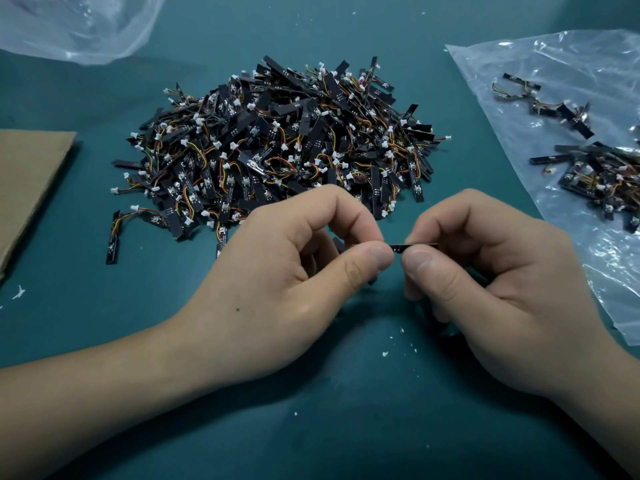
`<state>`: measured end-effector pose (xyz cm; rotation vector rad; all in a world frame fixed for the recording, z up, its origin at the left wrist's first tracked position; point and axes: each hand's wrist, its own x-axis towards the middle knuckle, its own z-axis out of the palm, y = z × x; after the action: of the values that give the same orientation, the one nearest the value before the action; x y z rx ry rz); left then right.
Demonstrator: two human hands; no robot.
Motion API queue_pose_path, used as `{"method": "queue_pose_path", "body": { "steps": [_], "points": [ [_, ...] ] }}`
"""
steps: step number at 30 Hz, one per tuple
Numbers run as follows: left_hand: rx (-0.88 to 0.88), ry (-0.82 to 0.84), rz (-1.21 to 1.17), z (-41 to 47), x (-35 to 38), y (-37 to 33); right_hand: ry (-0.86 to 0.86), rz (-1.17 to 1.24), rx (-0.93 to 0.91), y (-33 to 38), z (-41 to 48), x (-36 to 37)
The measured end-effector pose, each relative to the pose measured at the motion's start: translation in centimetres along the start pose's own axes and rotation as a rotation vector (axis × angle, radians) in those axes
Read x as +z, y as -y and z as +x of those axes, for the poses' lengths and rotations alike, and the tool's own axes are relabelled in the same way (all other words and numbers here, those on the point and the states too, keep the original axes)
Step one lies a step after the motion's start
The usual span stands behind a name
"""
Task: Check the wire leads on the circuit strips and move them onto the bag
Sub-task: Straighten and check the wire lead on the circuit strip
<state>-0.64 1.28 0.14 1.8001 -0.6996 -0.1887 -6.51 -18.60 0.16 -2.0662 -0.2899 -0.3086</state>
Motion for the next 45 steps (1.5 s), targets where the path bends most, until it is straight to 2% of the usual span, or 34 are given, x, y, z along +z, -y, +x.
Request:
{"method": "queue_pose_path", "body": {
  "steps": [37, 45],
  "points": [
    [0.004, 0.026, -0.029, -0.07, 0.05, 0.31, 0.084, 0.023, -0.003, -0.30, -0.16, -0.06],
    [0.033, -0.075, -0.014, -0.14, 0.06, 0.34, 0.039, 0.017, -0.020, -0.28, -0.25, 0.00]
  ]
}}
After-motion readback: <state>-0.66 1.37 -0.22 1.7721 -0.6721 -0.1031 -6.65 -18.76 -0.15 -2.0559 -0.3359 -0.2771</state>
